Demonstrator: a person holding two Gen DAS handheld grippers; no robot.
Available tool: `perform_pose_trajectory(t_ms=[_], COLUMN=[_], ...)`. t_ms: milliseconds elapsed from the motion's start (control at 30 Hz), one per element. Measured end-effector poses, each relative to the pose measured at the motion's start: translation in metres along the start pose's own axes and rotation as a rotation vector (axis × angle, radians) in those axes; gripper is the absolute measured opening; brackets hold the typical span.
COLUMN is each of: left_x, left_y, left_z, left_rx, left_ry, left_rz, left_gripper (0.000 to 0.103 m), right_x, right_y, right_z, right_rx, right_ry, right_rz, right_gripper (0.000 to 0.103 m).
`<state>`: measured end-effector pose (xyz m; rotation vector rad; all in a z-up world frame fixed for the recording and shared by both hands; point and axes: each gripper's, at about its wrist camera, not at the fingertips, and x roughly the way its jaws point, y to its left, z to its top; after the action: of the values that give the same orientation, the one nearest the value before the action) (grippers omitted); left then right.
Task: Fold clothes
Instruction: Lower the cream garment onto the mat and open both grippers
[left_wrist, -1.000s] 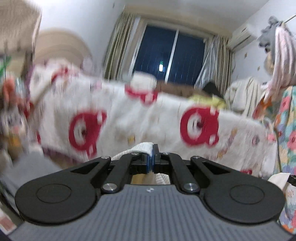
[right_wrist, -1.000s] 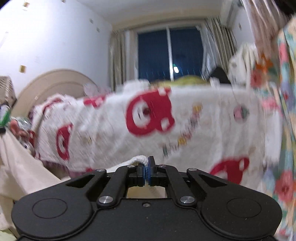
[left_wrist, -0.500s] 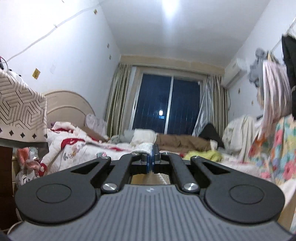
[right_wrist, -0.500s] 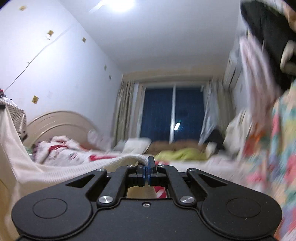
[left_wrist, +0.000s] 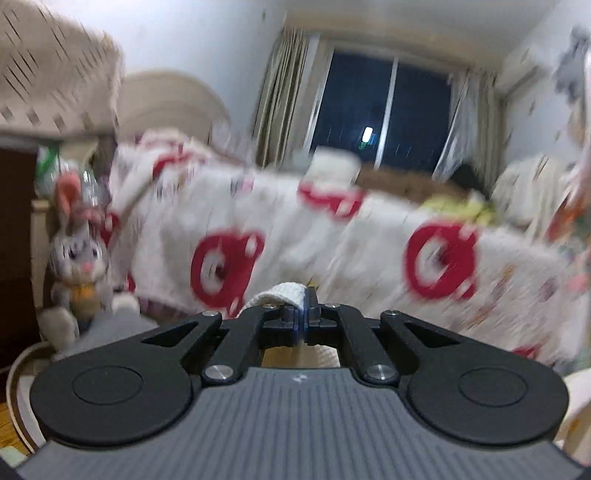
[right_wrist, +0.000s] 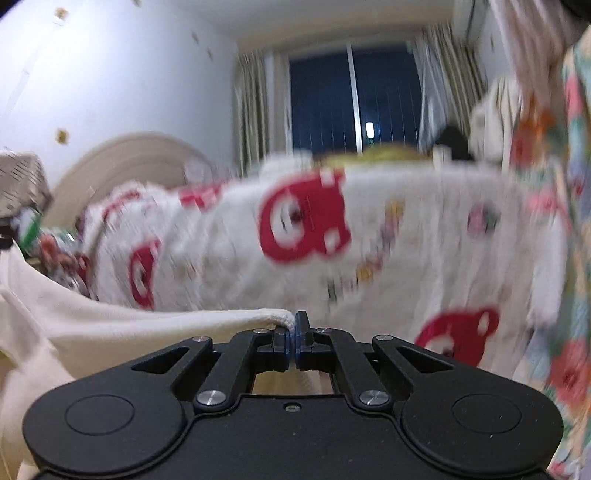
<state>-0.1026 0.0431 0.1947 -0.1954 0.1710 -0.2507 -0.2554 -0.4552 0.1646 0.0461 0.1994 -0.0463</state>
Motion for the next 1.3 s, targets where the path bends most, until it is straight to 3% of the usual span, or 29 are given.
perform_pose_trajectory(t_ms=[100,167,267,367,400,500,633,700,867,1000,1067,1133,1300], left_x=[0.09,0.142,0.22,0.276,0.279,0.274,0.226,0.204,0.156,0.138,0.136,0.134,0.127], left_y=[-0.004,-0.011,-0.03,-0.035,-0.029,-0.01,0.003,0.021,0.059,0.075,0.081,0.081,0.07], left_z=[-0.027,-0.042,-0.063,-0.104,-0.122,-0.176,-0.238,-0.256,-0.266,-0.266,-0.268,-0.272,-0.281], left_rx=[0.003,0.028,0.104,0.099,0.069,0.004,0.1,0.107,0.028,-0.119,-0.187,-0.191,-0.105], left_ry=[0.055,0.049,0.108,0.29,0.338,0.46,0.586,0.632,0.724,0.756,0.772,0.786,0.809], left_rz=[0.046,0.084,0.075,0.045,0.043,0.038,-0.02,-0.049,-0.029,-0.091,-0.117,-0.107,-0.112], left_gripper=[0.002,0.002,0.007,0.039,0.042,0.043,0.043,0.044,0.048,0.055,0.055,0.056,0.057], right_x=[0.063,0.102,0.172,0.235,0.25,0.244,0.223,0.21,0.144,0.104,0.094,0.085,0.061], right_y=[-0.002,0.004,0.003,0.001,0.0,0.007,0.02,0.025,0.019,0.013,0.015,0.018,0.027], right_z=[-0.002,-0.002,-0.01,-0.046,-0.062,-0.11,-0.171,-0.199,-0.229,-0.254,-0.267,-0.275,-0.284], right_rx=[-0.141,-0.217,-0.24,-0.243,-0.212,-0.09,0.063,0.137,0.346,0.522,0.548,0.54,0.5], right_ry=[0.044,0.034,0.067,0.146,0.203,0.321,0.455,0.514,0.539,0.574,0.624,0.667,0.665], right_rz=[-0.098,-0.152,-0.255,-0.366,-0.387,-0.342,-0.25,-0.202,-0.12,-0.048,-0.001,0.011,-0.02], right_gripper=[0.002,0.002,0.004,0.019,0.03,0.03,0.031,0.036,0.046,0.047,0.047,0.047,0.051])
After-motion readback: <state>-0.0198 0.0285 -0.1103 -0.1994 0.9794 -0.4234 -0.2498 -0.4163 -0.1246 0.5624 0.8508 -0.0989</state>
